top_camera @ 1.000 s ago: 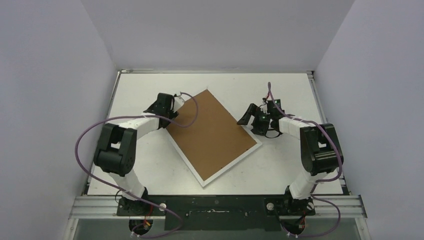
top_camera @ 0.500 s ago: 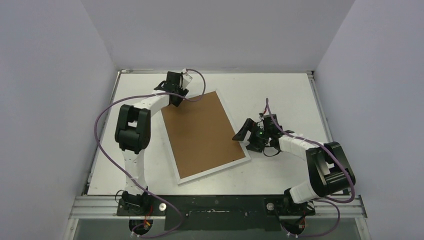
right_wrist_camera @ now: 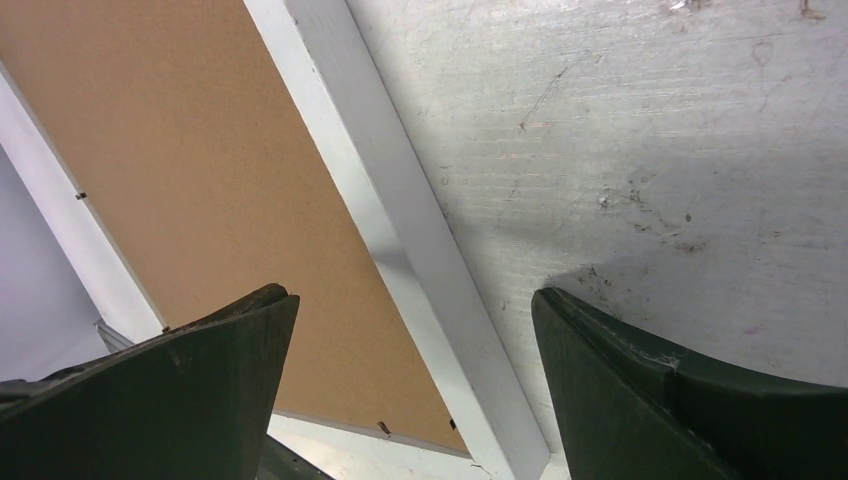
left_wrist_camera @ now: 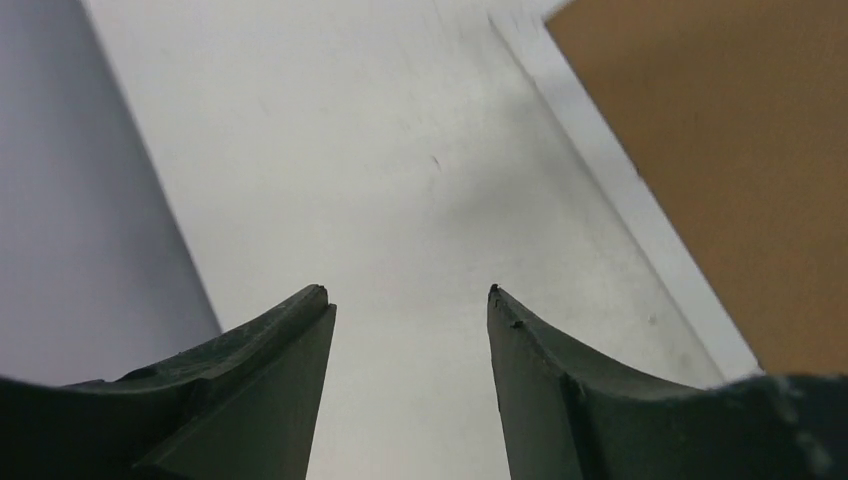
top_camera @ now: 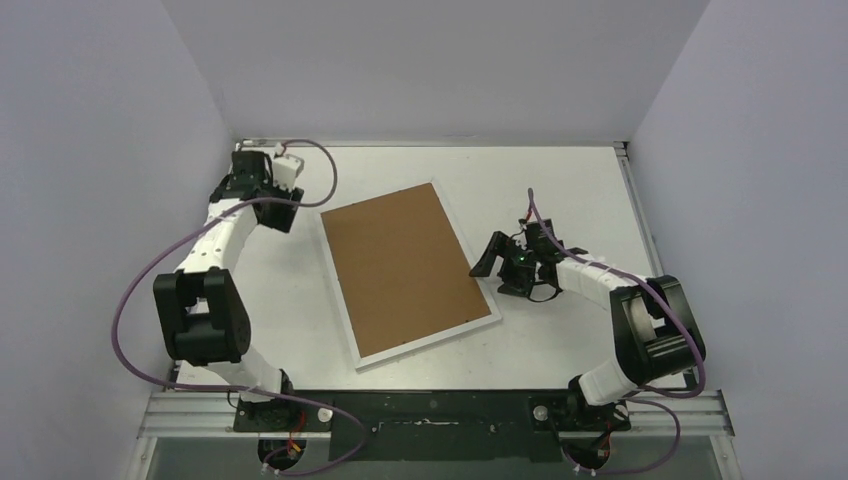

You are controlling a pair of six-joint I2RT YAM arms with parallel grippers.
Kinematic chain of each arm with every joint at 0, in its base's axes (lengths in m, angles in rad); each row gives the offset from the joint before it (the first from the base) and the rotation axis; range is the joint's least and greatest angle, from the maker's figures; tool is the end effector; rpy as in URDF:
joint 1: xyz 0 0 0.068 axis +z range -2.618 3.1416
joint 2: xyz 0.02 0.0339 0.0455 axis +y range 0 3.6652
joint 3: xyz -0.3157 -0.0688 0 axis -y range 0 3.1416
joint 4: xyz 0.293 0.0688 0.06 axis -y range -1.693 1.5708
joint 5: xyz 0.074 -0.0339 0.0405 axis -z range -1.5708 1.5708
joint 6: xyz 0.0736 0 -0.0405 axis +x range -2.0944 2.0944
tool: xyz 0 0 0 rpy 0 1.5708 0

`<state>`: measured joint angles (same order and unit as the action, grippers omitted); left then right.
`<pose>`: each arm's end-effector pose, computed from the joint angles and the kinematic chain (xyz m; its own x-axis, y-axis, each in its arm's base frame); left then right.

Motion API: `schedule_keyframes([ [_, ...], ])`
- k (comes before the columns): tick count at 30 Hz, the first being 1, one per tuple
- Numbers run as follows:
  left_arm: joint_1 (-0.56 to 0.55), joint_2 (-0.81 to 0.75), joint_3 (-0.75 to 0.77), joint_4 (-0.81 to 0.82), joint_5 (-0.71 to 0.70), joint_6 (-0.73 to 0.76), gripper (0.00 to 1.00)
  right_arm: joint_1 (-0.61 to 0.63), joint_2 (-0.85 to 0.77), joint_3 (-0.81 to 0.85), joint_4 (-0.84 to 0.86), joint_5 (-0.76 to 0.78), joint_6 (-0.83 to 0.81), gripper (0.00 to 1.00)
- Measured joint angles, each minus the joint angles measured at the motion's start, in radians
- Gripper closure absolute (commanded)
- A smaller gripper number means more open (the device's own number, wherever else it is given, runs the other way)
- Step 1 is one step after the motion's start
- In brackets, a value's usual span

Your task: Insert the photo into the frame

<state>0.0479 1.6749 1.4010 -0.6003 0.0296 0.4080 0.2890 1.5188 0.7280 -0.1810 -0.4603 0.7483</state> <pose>0.4454 0.0192 0.2928 -0.7147 0.3628 -0.5979 0.2775 0.9319 0.2337 0.3082 0.1257 0.1471 -0.9172 0.3632 -0.1636 0.1756 0.7372 0.6525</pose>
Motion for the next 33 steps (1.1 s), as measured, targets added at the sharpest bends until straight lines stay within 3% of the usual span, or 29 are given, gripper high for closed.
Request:
schedule_keyframes([
  [3,0.012,-0.031,-0.189,0.008,0.008,-0.005,0.51,0.003,0.002,0.002,-0.001,-0.002,-0.008,0.09],
  [7,-0.021,0.108,-0.294,-0.021,0.072,-0.043,0.53,0.019,0.002,0.002,-0.001,-0.005,-0.007,0.10],
  [15,-0.013,0.198,-0.182,-0.039,0.274,-0.166,0.53,0.075,-0.052,-0.050,-0.002,-0.007,0.001,0.10],
  [28,-0.093,0.415,0.129,-0.042,0.313,-0.274,0.53,0.243,-0.100,-0.083,-0.015,0.054,0.064,0.10],
  [33,-0.109,0.438,0.195,-0.075,0.361,-0.294,0.53,0.246,-0.101,-0.079,-0.031,0.054,0.068,0.09],
])
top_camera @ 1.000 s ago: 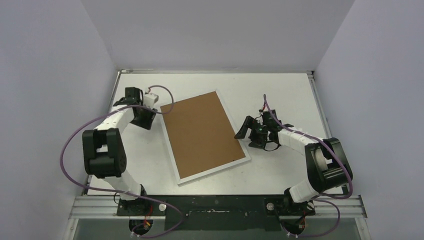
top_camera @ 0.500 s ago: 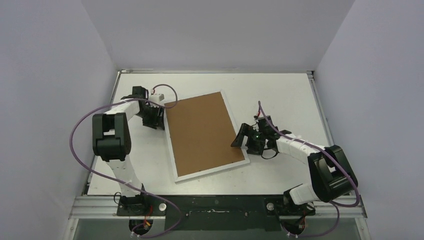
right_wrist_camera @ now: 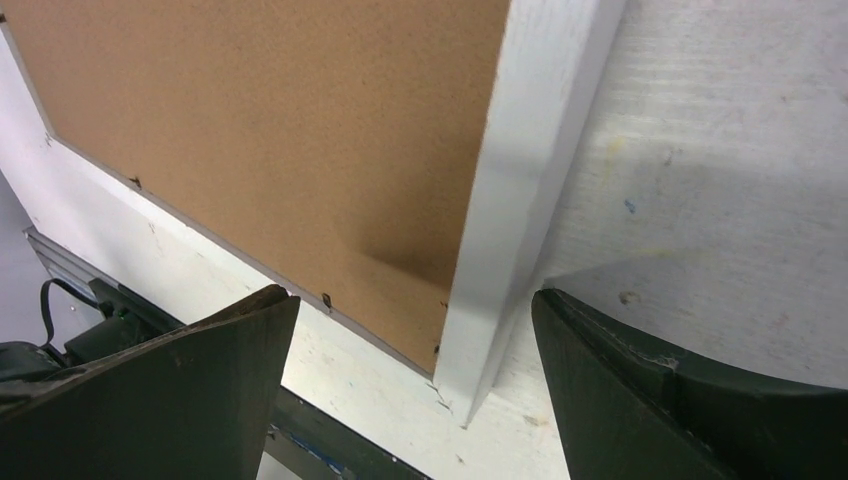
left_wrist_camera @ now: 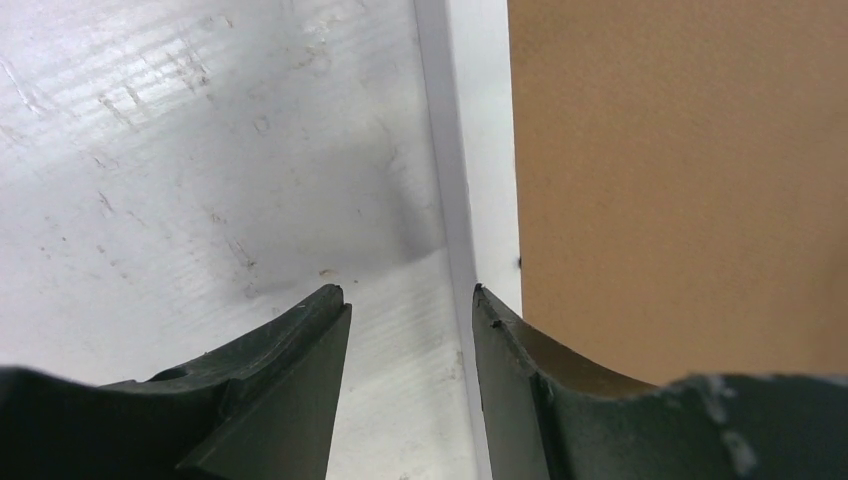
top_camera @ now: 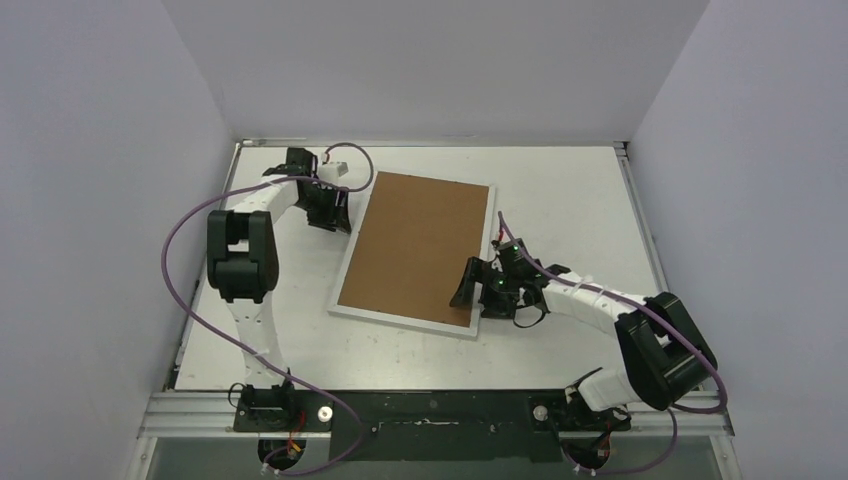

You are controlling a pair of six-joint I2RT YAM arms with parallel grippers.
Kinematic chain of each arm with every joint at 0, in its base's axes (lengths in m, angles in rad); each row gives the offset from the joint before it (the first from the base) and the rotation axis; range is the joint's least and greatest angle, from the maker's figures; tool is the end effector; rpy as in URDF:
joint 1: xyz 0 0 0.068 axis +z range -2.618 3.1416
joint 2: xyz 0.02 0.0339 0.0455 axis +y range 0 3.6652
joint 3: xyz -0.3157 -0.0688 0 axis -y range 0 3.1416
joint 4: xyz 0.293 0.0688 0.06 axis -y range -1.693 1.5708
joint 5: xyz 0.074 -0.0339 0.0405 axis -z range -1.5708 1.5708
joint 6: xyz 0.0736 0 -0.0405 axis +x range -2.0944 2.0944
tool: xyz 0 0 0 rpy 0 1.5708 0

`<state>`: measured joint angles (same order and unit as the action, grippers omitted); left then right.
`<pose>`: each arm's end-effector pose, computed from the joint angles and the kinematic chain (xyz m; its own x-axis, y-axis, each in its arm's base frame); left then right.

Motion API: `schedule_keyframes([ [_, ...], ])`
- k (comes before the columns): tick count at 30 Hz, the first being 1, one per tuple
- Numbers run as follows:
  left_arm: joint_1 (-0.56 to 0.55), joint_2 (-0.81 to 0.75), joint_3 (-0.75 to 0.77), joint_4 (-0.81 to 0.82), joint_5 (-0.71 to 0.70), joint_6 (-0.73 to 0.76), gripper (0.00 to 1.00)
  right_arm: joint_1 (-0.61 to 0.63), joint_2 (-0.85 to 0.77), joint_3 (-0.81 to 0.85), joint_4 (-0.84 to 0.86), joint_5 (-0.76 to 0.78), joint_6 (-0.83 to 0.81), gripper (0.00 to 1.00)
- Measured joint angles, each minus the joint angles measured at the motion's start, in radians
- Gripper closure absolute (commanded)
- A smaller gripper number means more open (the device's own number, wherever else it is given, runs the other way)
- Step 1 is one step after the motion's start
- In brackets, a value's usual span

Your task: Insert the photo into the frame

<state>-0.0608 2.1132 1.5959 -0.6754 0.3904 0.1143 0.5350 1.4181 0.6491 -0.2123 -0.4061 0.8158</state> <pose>0.5171 -0.0595 0.1591 -0.8992 0.1604 -0.4071 0.3009 0.9021 -0.3093 0.2458 0.1795 0.1472 -0.9687 0.2036 -0.1418 0.0703 0.7735 0.6299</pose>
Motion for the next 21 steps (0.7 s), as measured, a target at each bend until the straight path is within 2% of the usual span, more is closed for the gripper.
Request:
schedule_keyframes([
  [3,0.025,-0.014,-0.010,-0.022,0.055,-0.002,0.54,-0.031,-0.031,0.004,-0.057,0.005,-0.023,0.09],
  [8,0.110,-0.100,-0.120,-0.072,0.149,-0.002,0.54,-0.132,-0.171,0.005,-0.136,0.005,-0.043,0.10],
  [15,0.126,-0.164,-0.215,-0.091,0.259,-0.010,0.47,-0.054,-0.221,0.000,-0.113,-0.047,0.015,0.12],
  [18,0.121,-0.164,-0.235,-0.090,0.294,-0.019,0.48,-0.020,-0.220,-0.027,-0.064,-0.073,0.056,0.12],
  [21,0.121,-0.162,-0.255,-0.079,0.318,-0.027,0.53,0.003,-0.213,-0.048,-0.040,-0.086,0.087,0.13],
])
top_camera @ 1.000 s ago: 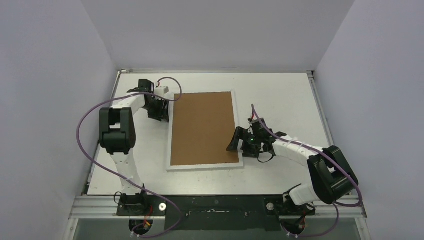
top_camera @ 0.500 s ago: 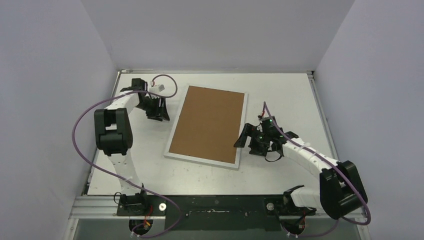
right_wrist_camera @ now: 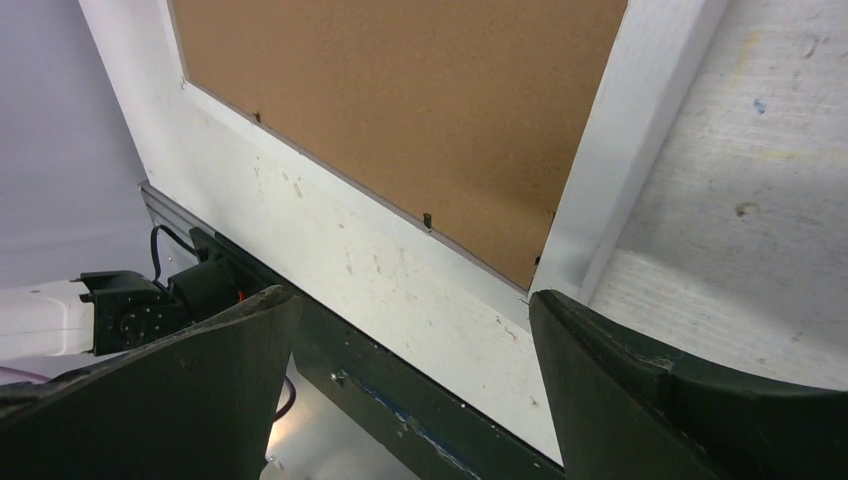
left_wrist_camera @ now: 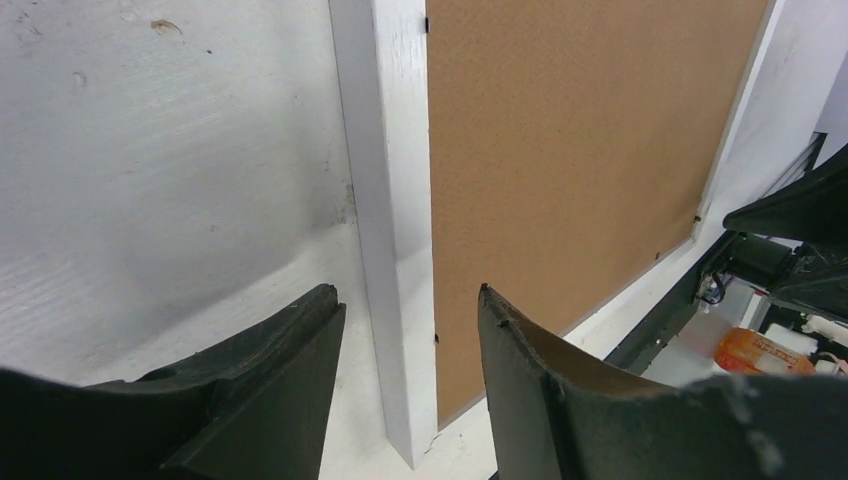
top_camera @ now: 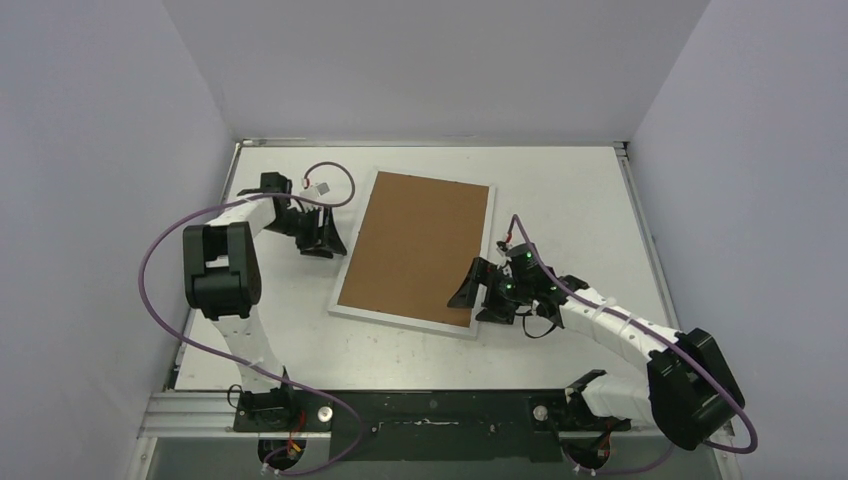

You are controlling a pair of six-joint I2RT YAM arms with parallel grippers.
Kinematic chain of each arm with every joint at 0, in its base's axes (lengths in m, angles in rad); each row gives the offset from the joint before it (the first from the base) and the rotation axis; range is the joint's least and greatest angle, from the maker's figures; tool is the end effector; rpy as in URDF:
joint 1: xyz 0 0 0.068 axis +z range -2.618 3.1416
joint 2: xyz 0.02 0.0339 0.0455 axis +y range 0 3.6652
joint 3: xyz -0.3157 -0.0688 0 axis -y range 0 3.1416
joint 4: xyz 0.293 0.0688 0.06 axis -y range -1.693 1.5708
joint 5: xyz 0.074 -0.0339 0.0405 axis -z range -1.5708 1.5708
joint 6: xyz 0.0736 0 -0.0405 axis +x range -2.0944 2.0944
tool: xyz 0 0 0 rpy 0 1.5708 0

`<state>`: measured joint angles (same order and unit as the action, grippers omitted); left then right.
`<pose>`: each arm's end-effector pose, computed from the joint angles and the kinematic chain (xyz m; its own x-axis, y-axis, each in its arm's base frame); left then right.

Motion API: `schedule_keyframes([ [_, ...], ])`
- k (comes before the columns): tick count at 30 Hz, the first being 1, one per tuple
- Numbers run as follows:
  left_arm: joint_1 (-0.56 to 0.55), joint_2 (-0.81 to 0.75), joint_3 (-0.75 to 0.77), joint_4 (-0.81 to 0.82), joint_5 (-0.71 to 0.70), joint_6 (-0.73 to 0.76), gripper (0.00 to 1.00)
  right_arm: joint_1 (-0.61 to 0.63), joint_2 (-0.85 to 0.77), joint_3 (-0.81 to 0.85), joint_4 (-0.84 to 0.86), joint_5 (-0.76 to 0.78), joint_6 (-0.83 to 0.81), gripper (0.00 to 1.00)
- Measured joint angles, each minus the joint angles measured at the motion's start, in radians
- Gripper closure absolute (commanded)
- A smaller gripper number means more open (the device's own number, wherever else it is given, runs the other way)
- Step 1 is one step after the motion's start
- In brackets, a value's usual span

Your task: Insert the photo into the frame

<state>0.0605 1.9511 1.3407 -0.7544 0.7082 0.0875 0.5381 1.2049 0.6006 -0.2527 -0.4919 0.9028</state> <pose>0.4403 -0.0213 0.1607 -0.9657 0.0080 -0.2594 0.1719 0.7684 -0.6164 0.2168 0.1698 0.1862 -0.9651 0.2298 -0.1253 0.0653 0.6748 0.7351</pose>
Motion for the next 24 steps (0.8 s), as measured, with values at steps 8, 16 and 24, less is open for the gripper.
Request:
schedule_keyframes([
  [8,0.000,0.037,-0.039,0.034,0.025,-0.005,0.60,0.030,0.037,-0.024,0.053,-0.010,0.042,0.13],
  [16,-0.003,0.040,-0.074,0.054,0.029,-0.005,0.68,0.033,0.069,-0.029,0.079,-0.012,0.056,0.14],
  [24,-0.004,0.040,-0.091,0.069,0.044,-0.005,0.71,0.033,0.088,-0.029,0.109,-0.022,0.060,0.15],
])
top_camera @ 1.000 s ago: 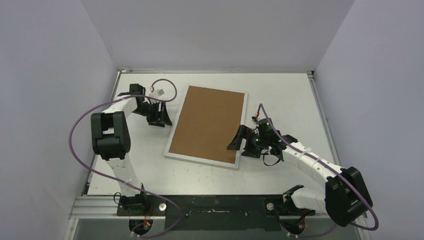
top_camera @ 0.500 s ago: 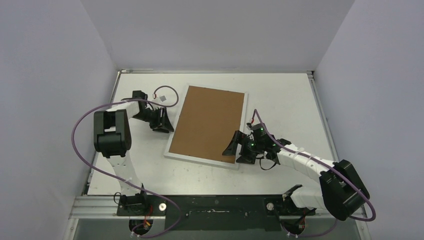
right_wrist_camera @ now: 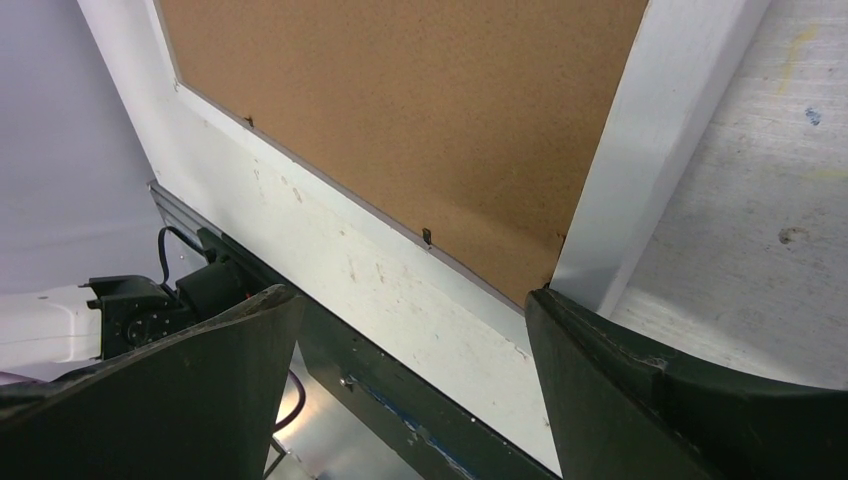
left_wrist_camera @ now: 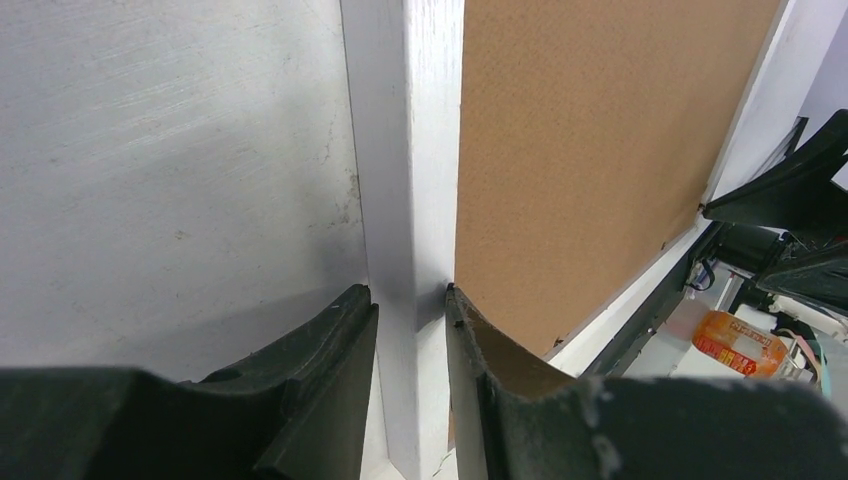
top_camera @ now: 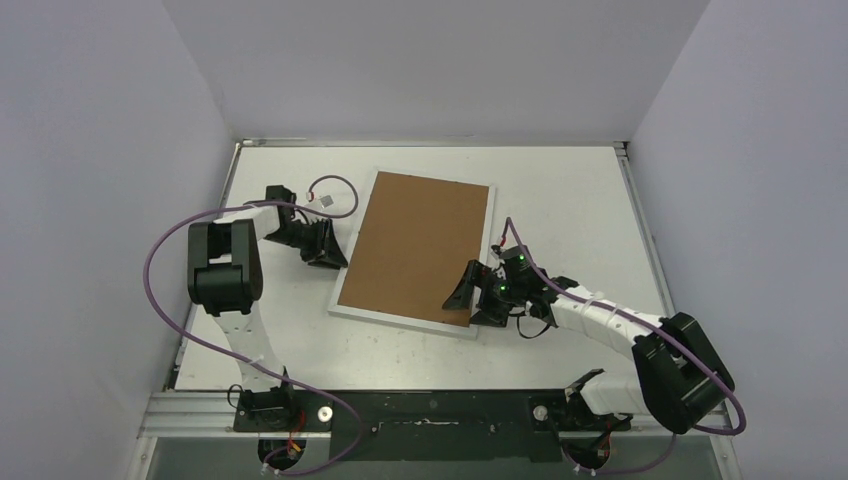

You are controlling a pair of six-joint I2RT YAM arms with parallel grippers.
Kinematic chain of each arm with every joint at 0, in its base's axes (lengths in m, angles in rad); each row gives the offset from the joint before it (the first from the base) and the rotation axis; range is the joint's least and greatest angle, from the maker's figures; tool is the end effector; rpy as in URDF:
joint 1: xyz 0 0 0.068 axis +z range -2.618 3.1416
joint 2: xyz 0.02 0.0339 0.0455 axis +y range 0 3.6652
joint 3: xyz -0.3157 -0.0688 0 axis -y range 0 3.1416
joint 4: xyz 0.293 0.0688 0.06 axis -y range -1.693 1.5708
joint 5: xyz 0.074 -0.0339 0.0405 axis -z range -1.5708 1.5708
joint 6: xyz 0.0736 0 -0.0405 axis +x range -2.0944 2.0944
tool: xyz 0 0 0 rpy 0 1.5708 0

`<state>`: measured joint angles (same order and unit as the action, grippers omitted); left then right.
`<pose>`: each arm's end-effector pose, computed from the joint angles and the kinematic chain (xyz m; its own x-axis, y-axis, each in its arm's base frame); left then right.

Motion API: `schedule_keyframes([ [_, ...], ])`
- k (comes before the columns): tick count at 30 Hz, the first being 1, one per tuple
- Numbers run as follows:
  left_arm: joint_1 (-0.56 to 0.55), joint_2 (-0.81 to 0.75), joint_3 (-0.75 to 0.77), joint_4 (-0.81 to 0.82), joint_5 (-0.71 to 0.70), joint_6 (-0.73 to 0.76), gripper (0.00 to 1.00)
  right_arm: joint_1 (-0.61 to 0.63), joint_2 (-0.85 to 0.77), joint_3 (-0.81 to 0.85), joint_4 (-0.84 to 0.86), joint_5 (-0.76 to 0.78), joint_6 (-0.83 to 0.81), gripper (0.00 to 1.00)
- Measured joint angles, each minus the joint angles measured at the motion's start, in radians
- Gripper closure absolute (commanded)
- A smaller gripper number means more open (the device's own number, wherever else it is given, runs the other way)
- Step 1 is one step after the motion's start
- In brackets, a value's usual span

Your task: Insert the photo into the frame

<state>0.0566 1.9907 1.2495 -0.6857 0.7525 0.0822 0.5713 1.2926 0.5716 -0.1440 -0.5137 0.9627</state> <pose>0.4258 -0.0263 0.1218 -0.9801 0.0045 -0.1985 0.1375 0.7365 -0.6623 0.2181 0.1832 0.1636 -0.9723 0.2247 -0.0636 0.1032 0.6579 0.7460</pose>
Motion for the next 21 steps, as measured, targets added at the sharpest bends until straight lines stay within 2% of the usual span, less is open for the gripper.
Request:
schedule_keyframes([
  [21,-0.003,0.000,-0.013,0.020,0.026,0.000,0.80,0.008,0.045,0.019,0.011,-0.013,0.002,0.16],
])
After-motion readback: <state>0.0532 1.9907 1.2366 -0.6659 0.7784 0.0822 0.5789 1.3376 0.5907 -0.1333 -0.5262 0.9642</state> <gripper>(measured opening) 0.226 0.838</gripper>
